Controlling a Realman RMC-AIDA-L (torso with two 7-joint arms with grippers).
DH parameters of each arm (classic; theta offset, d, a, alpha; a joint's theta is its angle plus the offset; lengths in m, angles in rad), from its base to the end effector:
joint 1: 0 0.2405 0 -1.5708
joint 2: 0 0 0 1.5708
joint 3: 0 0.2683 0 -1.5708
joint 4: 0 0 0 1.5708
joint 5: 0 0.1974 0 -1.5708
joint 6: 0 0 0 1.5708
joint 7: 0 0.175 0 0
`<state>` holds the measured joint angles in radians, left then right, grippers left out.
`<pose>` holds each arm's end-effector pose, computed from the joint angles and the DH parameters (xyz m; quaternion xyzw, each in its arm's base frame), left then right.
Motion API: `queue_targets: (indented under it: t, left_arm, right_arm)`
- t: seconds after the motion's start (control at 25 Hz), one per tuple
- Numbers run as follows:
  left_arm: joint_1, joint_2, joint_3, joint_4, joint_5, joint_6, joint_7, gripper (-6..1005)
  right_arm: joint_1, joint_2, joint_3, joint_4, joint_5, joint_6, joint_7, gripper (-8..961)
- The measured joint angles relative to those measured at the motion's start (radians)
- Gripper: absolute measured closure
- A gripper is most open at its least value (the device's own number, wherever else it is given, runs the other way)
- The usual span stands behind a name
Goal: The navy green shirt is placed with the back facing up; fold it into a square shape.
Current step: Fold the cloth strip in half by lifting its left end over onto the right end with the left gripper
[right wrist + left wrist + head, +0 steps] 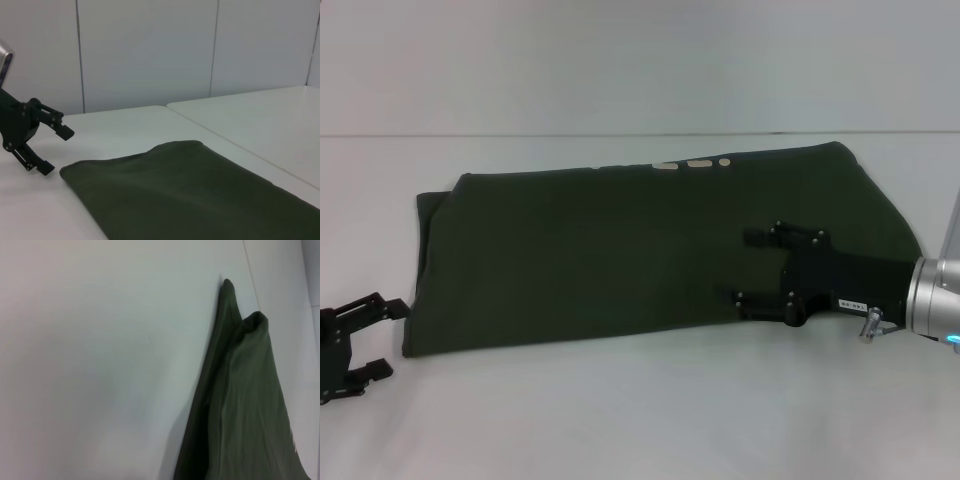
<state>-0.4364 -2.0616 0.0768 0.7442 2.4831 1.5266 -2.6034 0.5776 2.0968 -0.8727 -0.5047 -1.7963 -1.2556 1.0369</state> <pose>-0.3760 0.2962 0.0243 -0.4916 -0.8094 -0.2850 0.1479 0.2447 0.3654 -0.0717 -0.9484 0.1072 0.2074 0.2146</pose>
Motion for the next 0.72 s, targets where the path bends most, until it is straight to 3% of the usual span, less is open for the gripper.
queue_targets:
  t: [0.72]
  left_arm:
    - [-0.041, 0.012, 0.006, -0.065, 0.001, -0.056, -0.001, 53]
  right_arm:
    - [0.004, 0.000, -0.003, 0.000, 0.000, 0.003, 0.000, 58]
